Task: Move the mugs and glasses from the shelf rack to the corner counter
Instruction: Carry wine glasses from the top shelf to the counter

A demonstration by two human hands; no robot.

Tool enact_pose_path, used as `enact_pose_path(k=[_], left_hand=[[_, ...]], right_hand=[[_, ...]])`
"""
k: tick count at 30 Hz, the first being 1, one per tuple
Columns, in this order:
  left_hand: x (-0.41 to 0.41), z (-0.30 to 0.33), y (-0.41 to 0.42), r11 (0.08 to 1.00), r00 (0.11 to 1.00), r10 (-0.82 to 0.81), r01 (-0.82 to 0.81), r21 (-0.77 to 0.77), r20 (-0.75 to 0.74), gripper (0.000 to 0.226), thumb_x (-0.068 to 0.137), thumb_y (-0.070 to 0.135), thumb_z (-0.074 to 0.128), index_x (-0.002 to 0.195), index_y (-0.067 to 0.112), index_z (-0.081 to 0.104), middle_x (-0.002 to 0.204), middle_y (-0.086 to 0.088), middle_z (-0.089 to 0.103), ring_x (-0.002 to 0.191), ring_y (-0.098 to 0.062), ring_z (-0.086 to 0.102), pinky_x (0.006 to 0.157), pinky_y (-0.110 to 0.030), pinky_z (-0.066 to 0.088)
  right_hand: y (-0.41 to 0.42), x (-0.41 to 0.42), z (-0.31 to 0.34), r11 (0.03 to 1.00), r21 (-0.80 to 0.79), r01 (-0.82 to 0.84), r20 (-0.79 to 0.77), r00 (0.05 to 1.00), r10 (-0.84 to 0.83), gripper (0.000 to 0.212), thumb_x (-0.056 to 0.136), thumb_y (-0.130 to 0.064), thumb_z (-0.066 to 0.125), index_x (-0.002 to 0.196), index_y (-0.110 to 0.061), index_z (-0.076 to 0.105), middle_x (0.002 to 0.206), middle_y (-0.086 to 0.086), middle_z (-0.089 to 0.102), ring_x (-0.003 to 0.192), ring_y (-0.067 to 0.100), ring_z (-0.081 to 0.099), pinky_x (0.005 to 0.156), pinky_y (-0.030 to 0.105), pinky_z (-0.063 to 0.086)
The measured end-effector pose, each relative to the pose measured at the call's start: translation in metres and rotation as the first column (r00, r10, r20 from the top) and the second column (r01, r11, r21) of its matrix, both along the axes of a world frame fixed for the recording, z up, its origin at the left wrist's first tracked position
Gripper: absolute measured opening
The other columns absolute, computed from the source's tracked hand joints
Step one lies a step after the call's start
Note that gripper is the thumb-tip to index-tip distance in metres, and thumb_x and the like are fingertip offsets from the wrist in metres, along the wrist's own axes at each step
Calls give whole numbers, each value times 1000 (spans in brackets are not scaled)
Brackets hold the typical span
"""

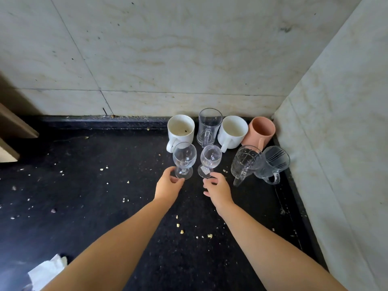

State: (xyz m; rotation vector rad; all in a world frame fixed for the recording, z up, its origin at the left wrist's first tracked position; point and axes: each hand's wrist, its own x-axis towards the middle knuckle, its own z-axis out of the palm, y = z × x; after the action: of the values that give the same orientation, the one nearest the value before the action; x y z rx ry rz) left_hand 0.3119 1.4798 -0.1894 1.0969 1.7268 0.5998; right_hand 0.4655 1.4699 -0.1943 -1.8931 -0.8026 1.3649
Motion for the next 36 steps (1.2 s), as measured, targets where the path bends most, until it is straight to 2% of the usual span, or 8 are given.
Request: enact_pose_path(k=[4, 7, 9, 14, 17, 25, 29, 36], left_hand=[[-9, 2, -38, 999, 998, 43, -43, 0, -42, 42, 90, 24, 61, 131, 18, 51, 90, -2, 64, 81, -13, 58, 61, -18, 40], [-22, 4, -65, 996, 990, 86, -85, 18, -114, 36, 90, 24, 61, 125, 16, 56, 82, 5, 59, 78, -12, 55, 59, -16, 40], [-36, 4, -88, 997, 971, 79, -74, 29, -224, 34, 90, 27, 60, 123, 18, 57, 84, 8, 57, 82, -12, 55, 70, -23, 47], [-75, 9, -154, 999, 838, -38, 45, -1, -545, 34, 93, 33, 52, 124, 20, 56, 114, 1, 60, 113, -20, 54, 93, -35, 46], [-95, 14, -190, 1000, 793, -7, 1, -9, -609, 35, 94, 34, 50, 126, 20, 55, 119, -1, 58, 116, -21, 52, 92, -36, 45], [-141, 37, -314, 973, 729, 202, -226, 48, -655, 36, 94, 34, 50, 127, 22, 54, 123, -1, 58, 117, -22, 52, 95, -36, 46], [-159, 48, -417, 930, 670, 302, -363, 55, -678, 36, 94, 35, 49, 127, 22, 55, 125, -3, 57, 119, -24, 52, 97, -37, 44], [-166, 43, -656, 755, 545, 462, -656, -12, -700, 35, 94, 32, 47, 128, 21, 53, 124, -3, 55, 120, -24, 49, 95, -36, 43]], right_hand=[[-27, -14, 2, 985, -17, -172, 48, 984, 172, 30, 93, -15, 57, 123, -10, 56, 115, 7, 61, 100, 21, 64, 82, 32, 57], [-37, -24, 1, 919, 5, -394, 235, 894, 381, 24, 92, -20, 58, 115, -14, 61, 117, 7, 61, 98, 18, 62, 90, 32, 53], [-47, -35, 4, 813, -24, -582, 392, 742, 544, 25, 93, -22, 56, 116, -13, 61, 119, 7, 58, 101, 18, 60, 90, 27, 48], [-85, -71, 17, 408, -221, -886, 637, 186, 748, 34, 97, -27, 49, 129, -15, 51, 132, 6, 46, 123, 25, 45, 97, 37, 44], [-109, -94, 28, 242, -235, -941, 695, 11, 719, 37, 98, -26, 48, 133, -16, 47, 135, 6, 44, 124, 26, 45, 97, 39, 43], [-200, -179, 55, -99, -216, -971, 744, -229, 627, 43, 98, -26, 45, 140, -16, 38, 141, 8, 38, 128, 29, 41, 99, 43, 42], [-282, -219, 60, -254, -216, -943, 740, -328, 587, 44, 98, -26, 45, 139, -15, 37, 141, 11, 37, 128, 31, 41, 98, 44, 42], [-475, -261, 50, -495, -198, -846, 712, -471, 520, 42, 97, -27, 46, 137, -15, 40, 139, 10, 39, 125, 32, 44, 98, 40, 43]])
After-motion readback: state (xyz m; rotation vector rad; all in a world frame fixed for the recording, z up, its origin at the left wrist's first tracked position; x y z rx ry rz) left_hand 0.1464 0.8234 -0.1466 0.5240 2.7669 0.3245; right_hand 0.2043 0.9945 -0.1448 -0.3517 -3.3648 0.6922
